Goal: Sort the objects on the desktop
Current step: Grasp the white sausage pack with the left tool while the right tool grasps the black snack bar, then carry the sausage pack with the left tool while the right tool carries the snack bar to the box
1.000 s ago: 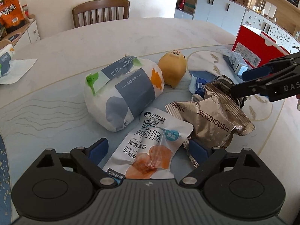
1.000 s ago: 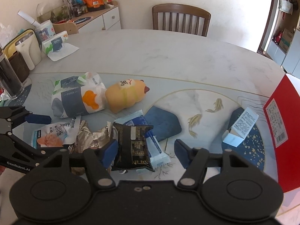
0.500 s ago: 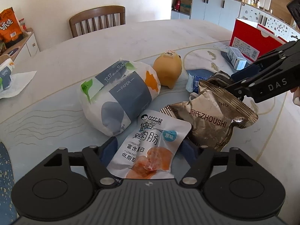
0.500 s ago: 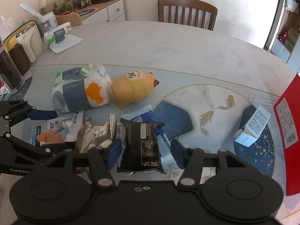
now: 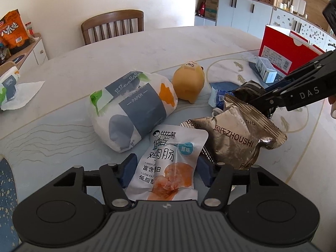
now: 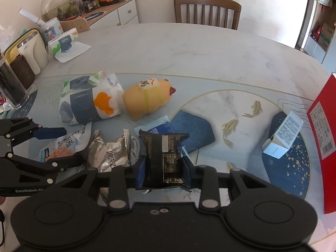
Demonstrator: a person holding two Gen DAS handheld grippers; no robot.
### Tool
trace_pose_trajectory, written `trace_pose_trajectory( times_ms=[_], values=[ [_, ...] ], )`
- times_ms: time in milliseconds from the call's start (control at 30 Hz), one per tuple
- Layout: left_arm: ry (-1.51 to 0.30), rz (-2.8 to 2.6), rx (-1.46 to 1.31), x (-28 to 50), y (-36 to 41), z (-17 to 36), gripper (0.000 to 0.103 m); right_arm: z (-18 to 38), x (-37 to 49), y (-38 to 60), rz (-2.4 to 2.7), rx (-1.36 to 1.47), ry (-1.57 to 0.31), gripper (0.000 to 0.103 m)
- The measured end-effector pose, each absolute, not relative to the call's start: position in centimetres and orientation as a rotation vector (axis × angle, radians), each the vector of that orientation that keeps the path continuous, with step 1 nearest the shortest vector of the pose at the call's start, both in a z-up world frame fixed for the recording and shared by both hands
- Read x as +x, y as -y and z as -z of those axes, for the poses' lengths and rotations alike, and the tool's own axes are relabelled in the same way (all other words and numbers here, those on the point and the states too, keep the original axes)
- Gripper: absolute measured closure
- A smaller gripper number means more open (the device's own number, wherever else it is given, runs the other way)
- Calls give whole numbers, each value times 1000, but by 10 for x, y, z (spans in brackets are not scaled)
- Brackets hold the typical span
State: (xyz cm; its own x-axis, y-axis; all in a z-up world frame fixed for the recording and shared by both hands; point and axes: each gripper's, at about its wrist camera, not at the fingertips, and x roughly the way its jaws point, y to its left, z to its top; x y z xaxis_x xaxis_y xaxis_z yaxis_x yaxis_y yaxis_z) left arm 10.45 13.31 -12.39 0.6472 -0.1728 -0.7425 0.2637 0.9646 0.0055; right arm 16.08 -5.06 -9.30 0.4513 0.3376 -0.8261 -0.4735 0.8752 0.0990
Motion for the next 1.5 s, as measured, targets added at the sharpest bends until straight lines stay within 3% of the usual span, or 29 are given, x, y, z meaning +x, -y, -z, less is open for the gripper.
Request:
trace_pose_trajectory(
  times_ms=[900, 1500],
  values=[
    [-786, 181, -23, 71, -124, 72, 44, 50, 127, 100, -548, -71, -943, 69],
    [-741, 221, -39, 75, -53, 26, 44, 8, 117, 171, -591, -2, -909, 69]
  ],
)
